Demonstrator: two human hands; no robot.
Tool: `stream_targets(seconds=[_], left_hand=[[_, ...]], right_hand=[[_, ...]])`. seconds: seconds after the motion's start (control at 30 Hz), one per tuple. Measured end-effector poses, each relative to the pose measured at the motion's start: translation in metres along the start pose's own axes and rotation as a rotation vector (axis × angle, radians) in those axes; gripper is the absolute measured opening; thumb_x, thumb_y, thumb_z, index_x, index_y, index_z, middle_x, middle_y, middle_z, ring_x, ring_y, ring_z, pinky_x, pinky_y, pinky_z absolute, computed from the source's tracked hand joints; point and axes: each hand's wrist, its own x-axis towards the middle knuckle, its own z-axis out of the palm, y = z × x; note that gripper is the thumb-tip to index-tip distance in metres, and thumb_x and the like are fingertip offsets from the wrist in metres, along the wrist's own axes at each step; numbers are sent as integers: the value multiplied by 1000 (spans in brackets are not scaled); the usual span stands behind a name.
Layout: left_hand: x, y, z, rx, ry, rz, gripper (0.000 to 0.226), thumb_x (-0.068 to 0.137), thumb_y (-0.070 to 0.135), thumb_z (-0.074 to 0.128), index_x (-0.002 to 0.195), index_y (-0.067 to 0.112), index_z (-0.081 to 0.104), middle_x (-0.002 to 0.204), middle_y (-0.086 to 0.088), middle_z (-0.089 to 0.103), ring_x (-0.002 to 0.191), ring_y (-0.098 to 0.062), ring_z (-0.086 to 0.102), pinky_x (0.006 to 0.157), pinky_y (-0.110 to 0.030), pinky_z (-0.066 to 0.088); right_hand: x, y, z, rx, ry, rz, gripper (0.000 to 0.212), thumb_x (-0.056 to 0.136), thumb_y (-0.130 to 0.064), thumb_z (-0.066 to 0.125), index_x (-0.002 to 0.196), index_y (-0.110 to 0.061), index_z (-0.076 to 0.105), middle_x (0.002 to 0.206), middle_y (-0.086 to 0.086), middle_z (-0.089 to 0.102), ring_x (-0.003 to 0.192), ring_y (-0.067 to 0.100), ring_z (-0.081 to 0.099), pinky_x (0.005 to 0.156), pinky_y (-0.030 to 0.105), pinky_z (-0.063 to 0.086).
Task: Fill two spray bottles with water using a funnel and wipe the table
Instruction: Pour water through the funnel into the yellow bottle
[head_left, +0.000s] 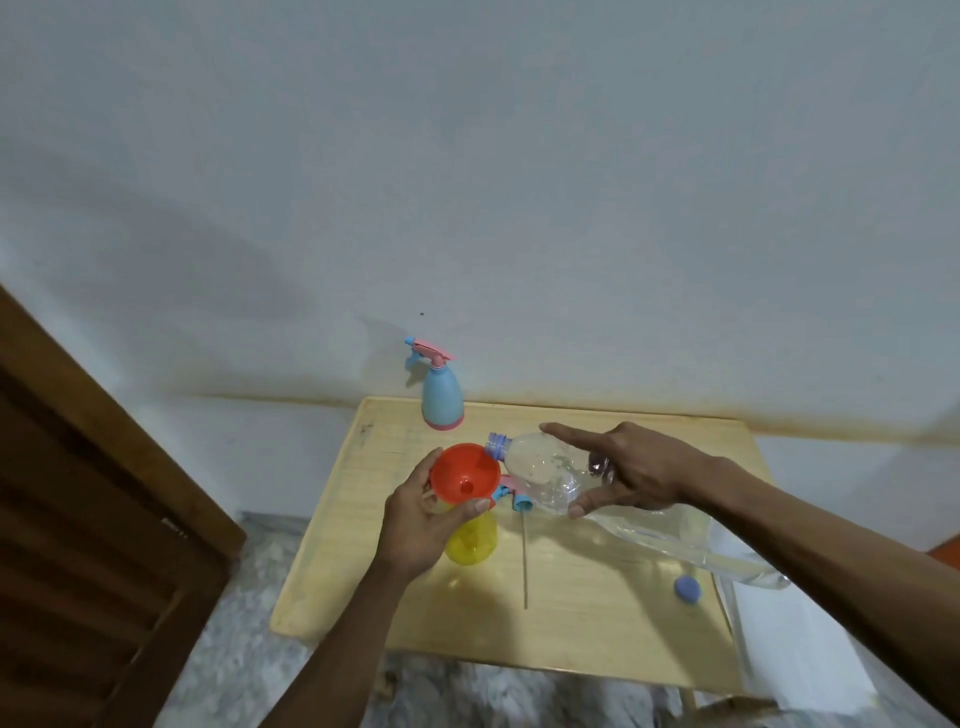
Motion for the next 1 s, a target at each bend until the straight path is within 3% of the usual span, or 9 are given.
stream_targets(seconds=[0.13, 0.27, 0.3, 0.47, 0.63, 0.73, 0.87, 1.0], left_hand=[[0, 0, -2, -3, 0, -5, 108, 56, 47, 93, 149, 24, 43, 130, 7, 62, 119, -13, 63, 98, -33, 55], [0, 3, 0, -12, -9, -17, 94, 66, 27, 92, 147, 21, 44, 120, 15, 62, 106, 5, 62, 78, -6, 51], [0, 4, 0, -12, -10, -17, 93, 68, 25, 91, 147, 20, 43, 119, 16, 60, 106, 2, 62, 76, -4, 50], [0, 4, 0, -9, 2, -17, 95, 68, 26, 91, 149, 21, 42, 116, 17, 59, 115, -10, 62, 77, -5, 48], [0, 6, -1, -16, -7, -8, 91, 69, 23, 91, 147, 21, 44, 109, 30, 57, 101, 9, 59, 74, -3, 48], [0, 6, -1, -15, -9, -5, 90, 68, 25, 91, 145, 25, 45, 110, 31, 56, 105, 1, 62, 79, -6, 50], [1, 4, -2, 4, -7, 20, 68, 68, 23, 91, 117, 47, 51, 105, 27, 63, 95, 12, 65, 79, -9, 53], [0, 6, -2, -10, -20, 25, 76, 68, 25, 91, 129, 37, 49, 108, 24, 64, 96, 15, 63, 79, -9, 52]], right_hand=[[2, 2, 1, -49, -34, 10, 104, 74, -78, 65, 156, -52, 5, 112, 8, 72, 79, 20, 55, 81, 34, 50], [4, 2, 2, -101, -70, -10, 105, 73, -80, 63, 157, -50, 7, 107, 6, 72, 78, 17, 50, 76, 34, 47], [5, 2, 2, -121, -78, -13, 105, 73, -81, 63, 157, -50, 7, 104, 6, 73, 80, 19, 53, 77, 35, 48], [9, 6, 5, -176, -92, -12, 104, 71, -85, 59, 155, -54, 5, 99, 6, 73, 89, 27, 61, 82, 41, 53], [13, 11, 9, -179, -87, -17, 107, 64, -96, 48, 151, -61, -2, 88, 10, 72, 78, 28, 59, 77, 41, 54], [14, 12, 8, -178, -96, -15, 108, 63, -96, 48, 151, -60, -1, 91, 10, 73, 81, 28, 60, 80, 41, 54], [16, 11, 7, -185, -91, -15, 107, 64, -94, 53, 151, -60, 0, 93, 11, 73, 84, 29, 61, 82, 41, 54], [15, 10, 6, -199, -91, -15, 107, 66, -92, 54, 153, -58, 0, 92, 9, 74, 81, 27, 61, 80, 41, 54]])
